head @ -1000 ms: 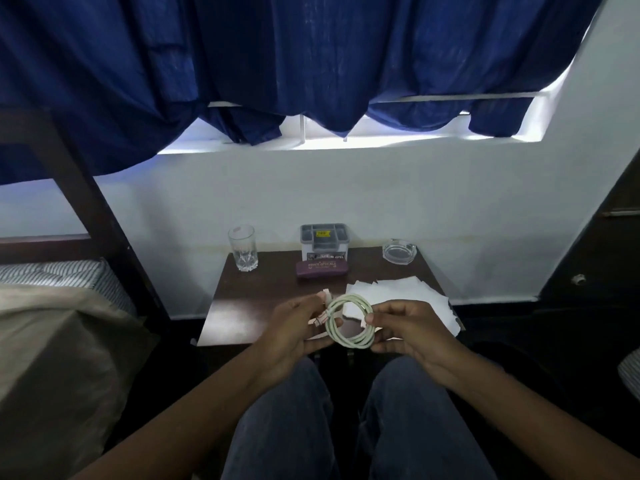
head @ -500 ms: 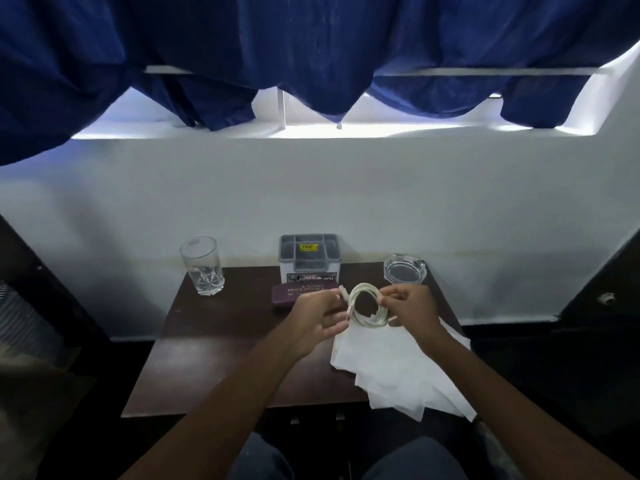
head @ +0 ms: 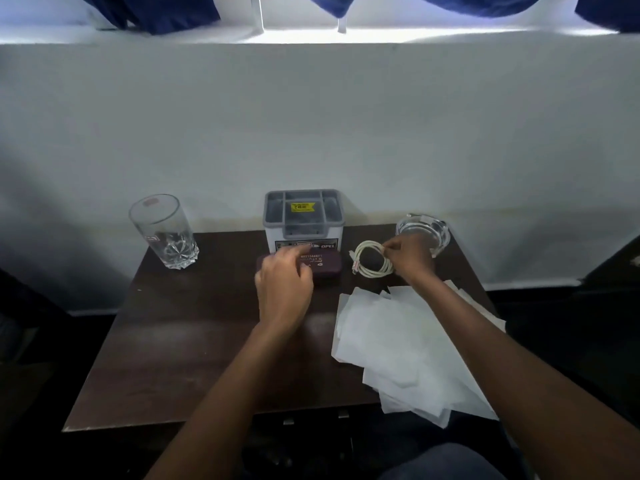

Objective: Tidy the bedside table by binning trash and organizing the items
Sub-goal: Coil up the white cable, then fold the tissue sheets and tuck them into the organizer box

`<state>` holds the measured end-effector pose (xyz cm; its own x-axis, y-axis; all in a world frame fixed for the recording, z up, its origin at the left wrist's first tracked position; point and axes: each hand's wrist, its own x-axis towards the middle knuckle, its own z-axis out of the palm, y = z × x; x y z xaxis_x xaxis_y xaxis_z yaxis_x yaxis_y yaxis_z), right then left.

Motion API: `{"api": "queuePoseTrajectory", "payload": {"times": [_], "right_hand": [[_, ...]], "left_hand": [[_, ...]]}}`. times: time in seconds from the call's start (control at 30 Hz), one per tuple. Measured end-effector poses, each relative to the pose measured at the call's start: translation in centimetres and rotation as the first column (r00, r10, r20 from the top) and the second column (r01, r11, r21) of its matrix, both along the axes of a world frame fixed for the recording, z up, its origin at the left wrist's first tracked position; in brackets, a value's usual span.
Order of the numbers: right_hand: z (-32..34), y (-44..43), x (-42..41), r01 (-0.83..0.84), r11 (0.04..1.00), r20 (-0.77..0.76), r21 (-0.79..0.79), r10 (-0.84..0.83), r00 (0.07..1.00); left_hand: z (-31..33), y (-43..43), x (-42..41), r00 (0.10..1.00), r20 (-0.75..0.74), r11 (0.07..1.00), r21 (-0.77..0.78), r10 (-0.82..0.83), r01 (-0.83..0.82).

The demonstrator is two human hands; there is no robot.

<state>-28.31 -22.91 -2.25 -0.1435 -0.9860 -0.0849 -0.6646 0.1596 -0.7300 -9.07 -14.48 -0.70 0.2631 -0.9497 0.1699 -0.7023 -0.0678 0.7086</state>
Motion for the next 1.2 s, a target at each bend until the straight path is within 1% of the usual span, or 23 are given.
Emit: {"api": "queuePoseTrajectory", "payload": {"times": [0.03,0.07,0.1,0.17,0.3,0.4,0.53,0.6,0.67,0.7,0.77,0.83,0.87,0.93,0.97,1.0,1.07,1.1,1.17,1.2], "right_hand": [[-0.1,0.0,0.2,-0.005,1.0,-0.032,0.001,0.005,0.999],[-0.2,0.1,0.4,-0.007,1.0,-0.06,0.001,0.007,0.998],[-0.4,0.2,0.6,-0.006,1.0,-0.083,-0.001,0.006,0.997],[-0.8,0.4,1.0,0.014,1.0,-0.108,0.0,-0.014,0.994],[-1.2,1.0,1.5,0.077,0.997,-0.179,-0.014,-0.079,0.981],[-1.3,1.5,1.6,0.087,0.996,-0.192,-0.006,-0.086,0.978],[-1.3,1.8,1.5,0.072,0.997,-0.265,0.009,-0.067,0.962],[-1.5,1.9,1.5,0.055,0.998,-0.301,-0.018,-0.058,0.952],[-1.9,2.4,1.4,0.065,0.995,-0.315,-0.075,-0.085,0.945],[-2.0,2.7,1.4,0.078,0.99,-0.302,-0.117,-0.11,0.947],[-1.5,3.2,1.2,0.126,0.976,-0.197,-0.178,-0.16,0.967],[-0.3,3.8,0.8,0.195,0.968,-0.008,-0.16,-0.199,0.98],[0.5,4.2,0.5,0.233,0.964,0.111,-0.13,-0.219,0.969],[2.0,5.5,-0.3,0.302,0.949,0.35,-0.091,-0.254,0.902],[2.6,6.2,-0.8,0.334,0.94,0.443,-0.075,-0.268,0.855],[3.0,6.9,-1.3,0.357,0.932,0.505,-0.057,-0.281,0.816],[3.7,8.1,-2.3,0.378,0.925,0.539,-0.034,-0.302,0.786],[4.0,8.5,-2.6,0.372,0.928,0.525,-0.031,-0.301,0.796],[4.0,9.0,-3.0,0.304,0.952,0.436,-0.034,-0.26,0.862],[3.7,9.1,-3.0,0.233,0.972,0.35,-0.033,-0.207,0.914]], "left_hand": [[-0.4,-0.1,0.3,0.991,0.133,0.999,0.037,-0.031,0.027],[-0.7,-0.2,0.4,0.974,0.217,0.996,0.085,-0.059,0.041],[-1.1,-0.3,0.5,0.963,0.258,0.99,0.134,-0.079,0.046],[-2.0,-0.7,0.7,0.953,0.286,0.982,0.186,-0.098,0.045],[-2.9,-1.4,1.3,0.92,0.363,0.978,0.19,-0.149,0.084],[-3.2,-1.3,1.9,0.915,0.378,0.987,0.133,-0.137,0.092],[-3.4,-1.3,2.5,0.911,0.396,0.994,0.044,-0.112,0.103],[-3.5,-1.3,2.6,0.909,0.402,0.993,0.03,-0.114,0.111],[-3.4,-1.3,2.7,0.906,0.408,0.993,0.026,-0.115,0.114],[-3.4,-1.2,2.8,0.904,0.411,0.993,0.033,-0.115,0.111],[-3.2,-1.3,2.8,0.903,0.413,0.993,0.063,-0.119,0.102],[-2.8,-1.2,2.6,0.908,0.403,0.992,0.093,-0.116,0.085],[-2.4,-1.1,2.4,0.915,0.39,0.993,0.097,-0.105,0.072],[-1.3,-0.5,1.7,0.935,0.346,0.995,0.09,-0.073,0.044],[-0.7,0.0,1.2,0.946,0.317,0.996,0.086,-0.061,0.035],[-0.1,0.7,0.7,0.957,0.284,0.996,0.086,-0.058,0.035],[0.9,2.4,-0.4,0.974,0.214,0.993,0.104,-0.079,0.058],[1.2,3.4,-0.9,0.978,0.185,0.99,0.121,-0.097,0.075],[1.5,5.3,-1.6,0.98,0.148,0.976,0.189,-0.136,0.107],[1.6,6.1,-1.8,0.978,0.134,0.964,0.237,-0.158,0.123]]}}
